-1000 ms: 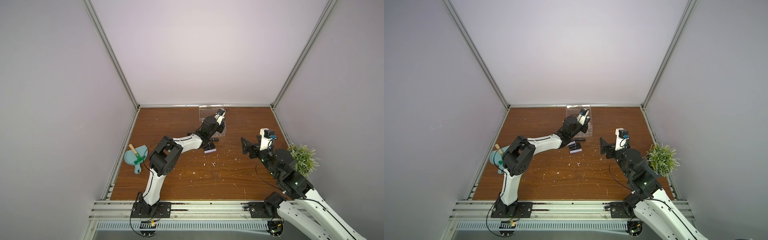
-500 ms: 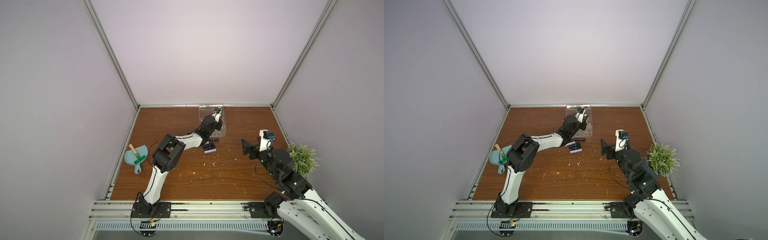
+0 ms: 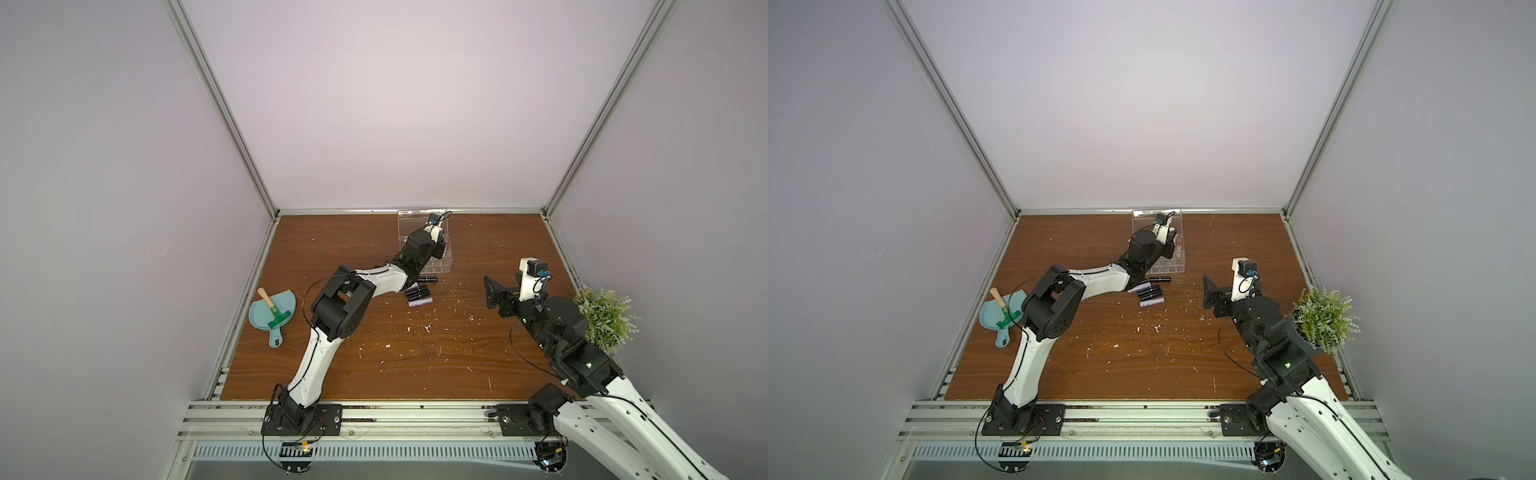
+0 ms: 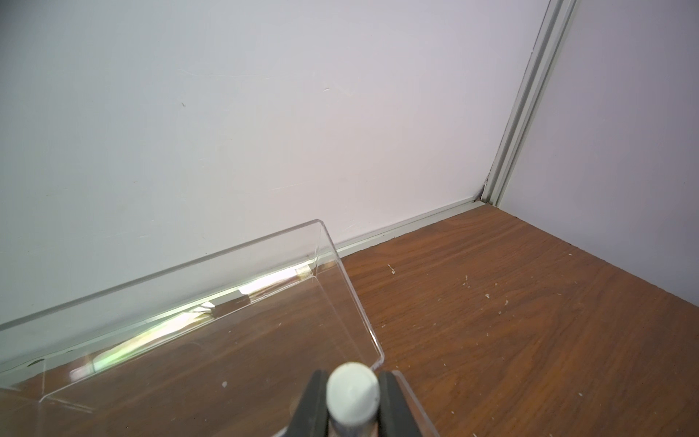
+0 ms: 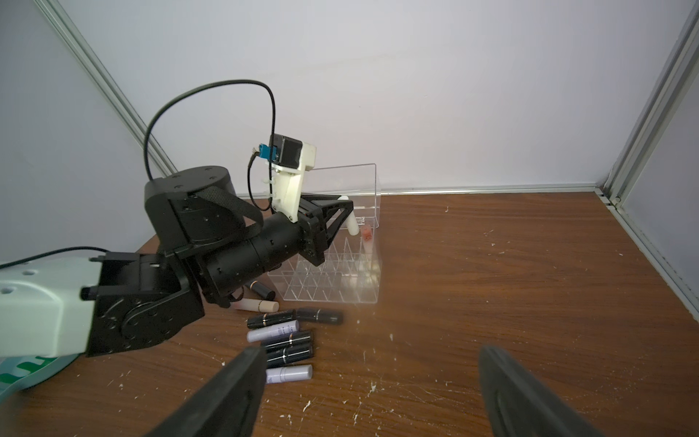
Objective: Arrange the lipsticks in the organizer
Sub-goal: Place the lipstick in the storage box, then pick up the lipstick at the center of the board.
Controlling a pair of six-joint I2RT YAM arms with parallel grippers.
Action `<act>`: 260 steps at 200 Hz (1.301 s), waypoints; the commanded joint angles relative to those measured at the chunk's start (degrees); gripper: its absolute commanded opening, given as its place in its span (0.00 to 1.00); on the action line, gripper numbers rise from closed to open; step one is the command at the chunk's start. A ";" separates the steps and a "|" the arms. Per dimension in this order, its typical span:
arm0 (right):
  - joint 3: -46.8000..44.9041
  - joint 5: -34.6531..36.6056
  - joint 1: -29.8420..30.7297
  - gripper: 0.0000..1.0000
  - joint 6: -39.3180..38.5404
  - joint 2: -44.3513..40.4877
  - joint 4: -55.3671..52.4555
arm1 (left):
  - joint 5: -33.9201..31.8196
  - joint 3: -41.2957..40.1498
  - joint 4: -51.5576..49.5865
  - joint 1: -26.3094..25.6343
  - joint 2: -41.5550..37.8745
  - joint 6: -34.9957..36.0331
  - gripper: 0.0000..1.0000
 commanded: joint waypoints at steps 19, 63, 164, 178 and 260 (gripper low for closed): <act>-0.26 -1.61 -0.74 0.94 -0.67 -0.01 3.08 | -0.72 0.22 0.67 0.69 2.13 -0.56 0.25; -0.68 -2.05 -1.07 0.94 -0.44 -0.25 3.08 | -1.69 -0.58 0.69 0.69 2.36 -0.56 0.27; -0.78 -2.95 -1.45 0.95 -0.26 -0.24 2.97 | -2.05 -1.80 0.54 0.77 1.83 -0.76 0.57; -0.38 -4.48 -1.49 0.97 -0.46 1.49 2.97 | -1.66 -2.73 1.21 0.77 0.04 -1.32 0.60; 5.78 -22.70 -1.58 0.98 -0.28 24.85 2.91 | 5.85 -22.49 -5.68 2.32 -26.14 -10.06 0.66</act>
